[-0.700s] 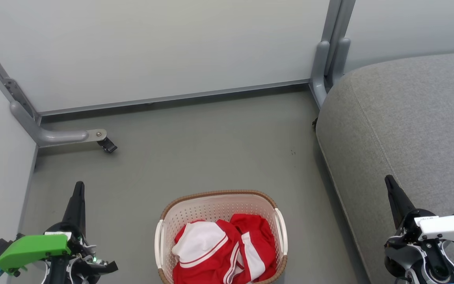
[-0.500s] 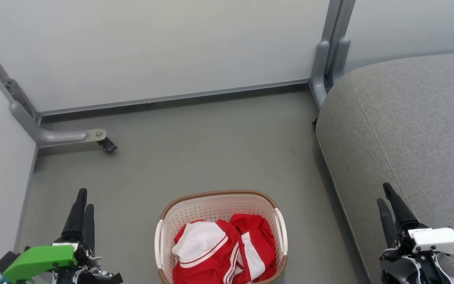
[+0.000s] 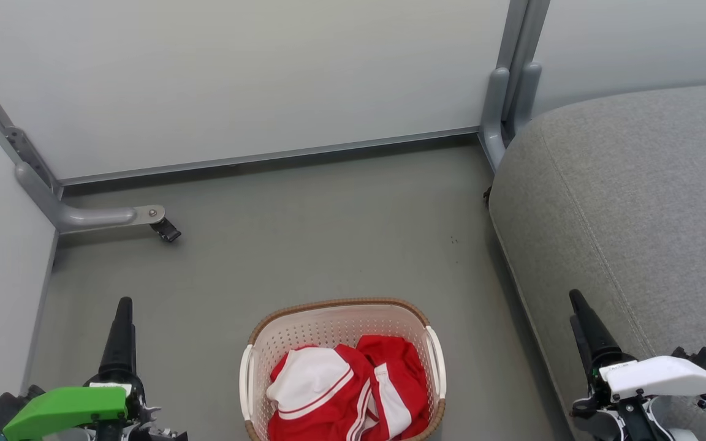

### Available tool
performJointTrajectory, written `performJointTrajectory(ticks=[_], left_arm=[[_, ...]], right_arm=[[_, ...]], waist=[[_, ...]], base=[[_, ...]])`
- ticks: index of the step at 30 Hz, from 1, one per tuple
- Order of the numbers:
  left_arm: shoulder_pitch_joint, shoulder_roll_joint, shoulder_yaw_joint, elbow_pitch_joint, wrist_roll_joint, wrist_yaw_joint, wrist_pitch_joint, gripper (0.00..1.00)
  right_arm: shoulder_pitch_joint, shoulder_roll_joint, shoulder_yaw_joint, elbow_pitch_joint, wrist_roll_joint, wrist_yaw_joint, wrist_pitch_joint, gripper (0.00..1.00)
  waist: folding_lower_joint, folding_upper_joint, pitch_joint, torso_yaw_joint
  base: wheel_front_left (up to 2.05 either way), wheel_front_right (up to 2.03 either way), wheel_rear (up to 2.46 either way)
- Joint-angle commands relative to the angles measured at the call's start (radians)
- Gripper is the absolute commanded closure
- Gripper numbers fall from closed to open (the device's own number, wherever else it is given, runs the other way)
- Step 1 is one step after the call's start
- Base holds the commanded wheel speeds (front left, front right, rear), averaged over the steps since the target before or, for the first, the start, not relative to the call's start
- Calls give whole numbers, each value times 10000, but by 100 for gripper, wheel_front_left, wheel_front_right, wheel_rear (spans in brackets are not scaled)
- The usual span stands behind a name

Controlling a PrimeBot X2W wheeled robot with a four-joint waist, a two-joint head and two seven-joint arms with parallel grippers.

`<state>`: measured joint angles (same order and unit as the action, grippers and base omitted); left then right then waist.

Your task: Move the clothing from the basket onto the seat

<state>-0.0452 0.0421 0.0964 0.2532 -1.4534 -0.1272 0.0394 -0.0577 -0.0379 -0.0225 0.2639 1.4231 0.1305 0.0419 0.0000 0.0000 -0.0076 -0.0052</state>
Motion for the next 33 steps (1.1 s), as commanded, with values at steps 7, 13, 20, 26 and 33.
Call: performJointTrajectory(ticks=[7, 13, 20, 26, 33], left_arm=[[136, 61, 34, -520, 1518, -15, -374, 0], [279, 66, -34, -741, 2630, -18, -616, 0], [389, 71, -123, -962, 4003, 83, -866, 0], [521, 76, -249, -1065, 5033, 281, -1073, 0], [669, 81, -413, -1247, 6174, 500, -1308, 0]], right_arm=[[73, -74, 290, -337, -1802, 2, -388, 0], [137, -81, 455, -528, -3069, 2, -625, 0], [210, -89, 541, -694, -4298, 2, -883, 0], [256, -96, 534, -840, -5326, 3, -1090, 0], [300, -100, 742, -988, -6556, 3, -1325, 0]], waist=[[0, 0, -28, -21], [0, 0, -34, -42], [0, 0, -14, -47], [0, 0, 1, -52], [0, 0, 24, -56]], base=[[0, 0, 0], [0, 0, 0], [0, 0, 0], [0, 0, 0], [0, 0, 0]])
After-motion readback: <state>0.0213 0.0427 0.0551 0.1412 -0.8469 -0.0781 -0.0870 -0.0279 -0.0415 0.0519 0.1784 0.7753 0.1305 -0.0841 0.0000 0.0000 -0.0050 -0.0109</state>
